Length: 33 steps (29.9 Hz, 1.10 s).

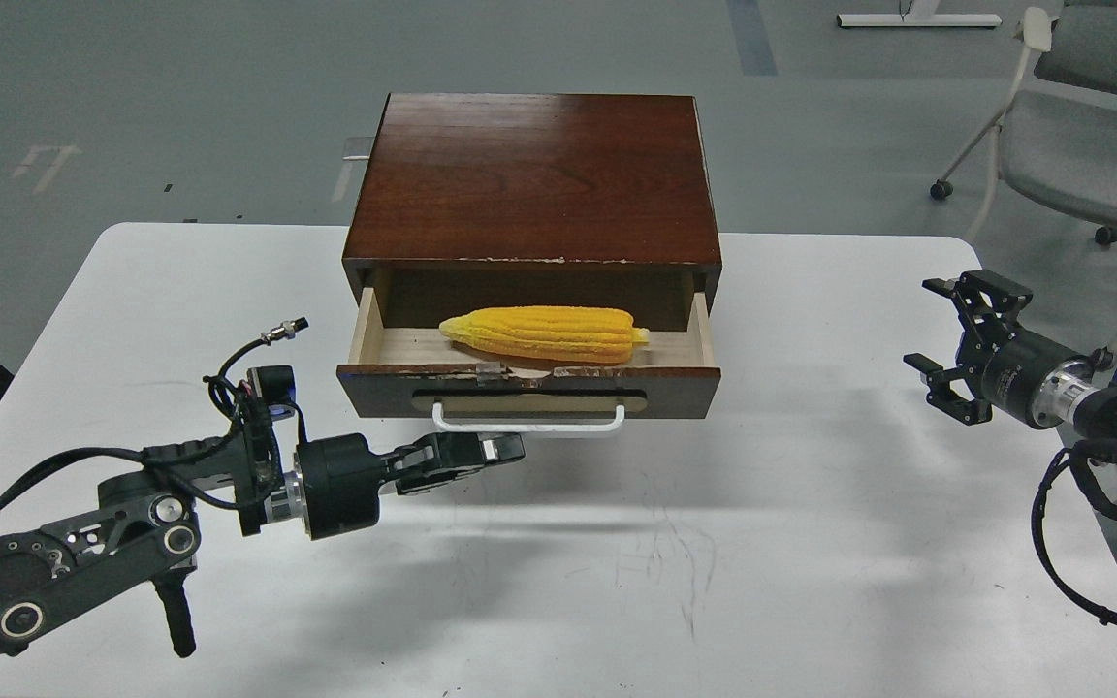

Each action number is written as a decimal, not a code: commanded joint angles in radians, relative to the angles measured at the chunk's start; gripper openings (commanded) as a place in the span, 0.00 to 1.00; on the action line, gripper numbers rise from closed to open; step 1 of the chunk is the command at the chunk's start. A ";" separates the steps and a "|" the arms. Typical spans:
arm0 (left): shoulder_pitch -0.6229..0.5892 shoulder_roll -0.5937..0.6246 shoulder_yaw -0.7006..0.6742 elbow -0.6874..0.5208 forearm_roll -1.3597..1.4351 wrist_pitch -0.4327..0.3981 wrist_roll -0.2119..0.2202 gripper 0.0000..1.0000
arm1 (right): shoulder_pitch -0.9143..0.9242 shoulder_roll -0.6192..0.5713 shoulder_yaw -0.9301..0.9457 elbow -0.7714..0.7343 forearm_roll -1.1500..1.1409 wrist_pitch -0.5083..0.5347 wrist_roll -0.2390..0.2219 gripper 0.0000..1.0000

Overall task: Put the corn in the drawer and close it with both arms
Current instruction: 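Push the drawer front with the left gripper into the cabinet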

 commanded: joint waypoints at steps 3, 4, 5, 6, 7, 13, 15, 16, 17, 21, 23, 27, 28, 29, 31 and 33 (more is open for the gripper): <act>-0.014 0.001 0.001 0.005 -0.002 -0.007 -0.001 0.07 | -0.001 0.002 0.000 0.002 0.000 0.000 0.000 0.92; -0.015 0.001 0.001 0.005 -0.003 -0.007 -0.001 0.07 | -0.002 0.002 0.000 0.002 0.000 0.000 0.000 0.92; -0.015 0.001 0.001 0.006 -0.003 -0.007 -0.001 0.07 | -0.002 0.002 0.000 0.002 0.000 0.000 0.000 0.92; -0.015 0.001 0.001 0.008 -0.003 -0.007 -0.001 0.07 | -0.002 0.002 0.000 0.002 0.000 0.000 0.000 0.92; -0.017 -0.001 0.001 0.013 -0.002 -0.007 -0.001 0.07 | -0.005 0.002 0.000 0.002 0.000 0.000 0.000 0.92; -0.017 -0.025 0.001 0.032 -0.002 -0.007 -0.001 0.09 | -0.007 0.002 0.000 0.002 0.000 0.000 0.000 0.92; -0.018 -0.036 0.001 0.043 -0.003 -0.006 0.000 0.09 | -0.007 0.002 0.000 0.002 0.000 0.000 0.000 0.92; -0.018 -0.042 0.001 0.049 -0.003 -0.006 -0.001 0.09 | -0.007 0.002 0.000 0.002 0.000 0.000 0.001 0.92; -0.021 -0.045 0.001 0.051 -0.003 -0.007 0.000 0.09 | -0.007 0.002 0.000 0.002 0.000 0.001 0.004 0.92; -0.051 -0.047 0.001 0.056 -0.003 -0.009 -0.001 0.09 | -0.005 0.002 0.000 0.003 0.000 0.001 0.014 0.92; -0.058 -0.047 0.001 0.065 -0.003 -0.009 -0.001 0.09 | -0.005 0.002 0.000 0.005 0.000 0.001 0.014 0.92; -0.078 -0.050 0.001 0.088 -0.006 -0.009 -0.001 0.10 | -0.005 0.002 0.002 0.005 0.000 0.001 0.014 0.92; -0.078 -0.054 0.001 0.094 -0.006 -0.009 -0.001 0.10 | -0.005 0.002 0.000 0.006 0.000 0.001 0.014 0.92; -0.078 -0.060 0.001 0.098 -0.006 -0.009 -0.001 0.11 | -0.005 0.002 0.000 0.006 0.000 0.001 0.014 0.92; -0.078 -0.083 0.001 0.109 -0.005 -0.009 -0.001 0.11 | -0.005 0.002 0.000 0.008 0.000 0.001 0.014 0.92; -0.080 -0.100 0.001 0.118 -0.005 -0.007 -0.001 0.11 | -0.005 0.002 0.002 0.008 0.000 0.001 0.014 0.92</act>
